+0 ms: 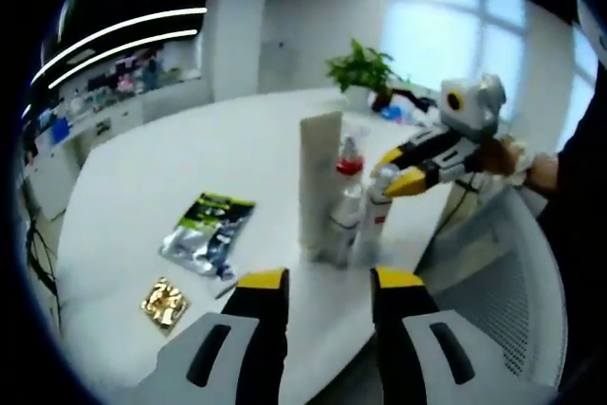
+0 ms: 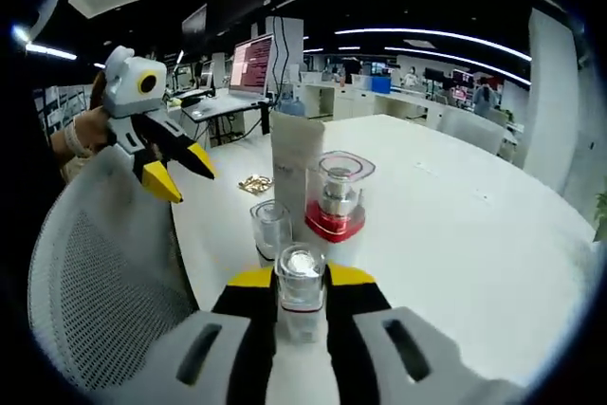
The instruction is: Arrange the skincare products in the storage area until every visible bottle or jar stands upright without overlapping.
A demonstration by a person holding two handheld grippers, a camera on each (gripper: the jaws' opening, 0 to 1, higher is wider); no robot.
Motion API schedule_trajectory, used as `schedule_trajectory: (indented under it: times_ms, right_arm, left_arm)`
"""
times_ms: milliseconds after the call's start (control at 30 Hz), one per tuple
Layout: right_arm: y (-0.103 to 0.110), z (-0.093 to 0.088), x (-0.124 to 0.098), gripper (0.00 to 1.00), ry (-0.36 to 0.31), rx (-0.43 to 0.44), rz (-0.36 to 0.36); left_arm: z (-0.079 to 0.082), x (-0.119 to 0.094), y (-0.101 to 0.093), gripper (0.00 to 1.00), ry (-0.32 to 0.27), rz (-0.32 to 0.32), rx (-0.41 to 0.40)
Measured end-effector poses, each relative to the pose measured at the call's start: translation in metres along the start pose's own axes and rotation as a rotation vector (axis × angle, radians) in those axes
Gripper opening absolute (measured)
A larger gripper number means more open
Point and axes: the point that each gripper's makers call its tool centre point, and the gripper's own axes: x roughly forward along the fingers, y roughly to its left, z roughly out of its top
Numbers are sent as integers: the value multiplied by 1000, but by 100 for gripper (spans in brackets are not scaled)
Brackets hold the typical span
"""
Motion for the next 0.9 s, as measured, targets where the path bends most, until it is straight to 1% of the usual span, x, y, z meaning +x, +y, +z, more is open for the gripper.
schedule_trajectory:
  times_ms: [67, 167, 367, 500, 567, 633, 667, 733, 900]
  right_arm:
    - [-3, -3, 2, 19, 1, 7, -7]
    - [-7, 0, 2, 19, -24, 28, -10]
    - [-7, 1, 3, 20, -33, 69, -6]
    - [-8, 1, 2, 24, -38, 71, -13]
    - [-8, 1, 1, 24, -37, 74, -17]
    - [-8, -1, 1, 25, -29, 76, -17]
    - [-8, -3, 1, 28, -20, 80, -20]
    - [-7, -12, 4, 32, 16, 108, -12]
    - [-6, -30, 11, 31, 79, 109, -11]
  left_arm:
    - [-1, 0, 0, 31, 1, -1, -2]
    - [-1, 0, 1, 31, -1, 0, -6]
    - [0, 0, -1, 33, -8, -6, -31]
    - [-1, 1, -1, 33, -7, -7, -33]
    - [-1, 1, -1, 33, -6, -8, -33]
    - [-1, 1, -2, 33, -7, -11, -32]
    - [-1, 0, -2, 33, -8, -13, -32]
    - [0, 0, -2, 33, -14, -16, -36]
    - [0, 2, -3, 33, -9, -20, -32]
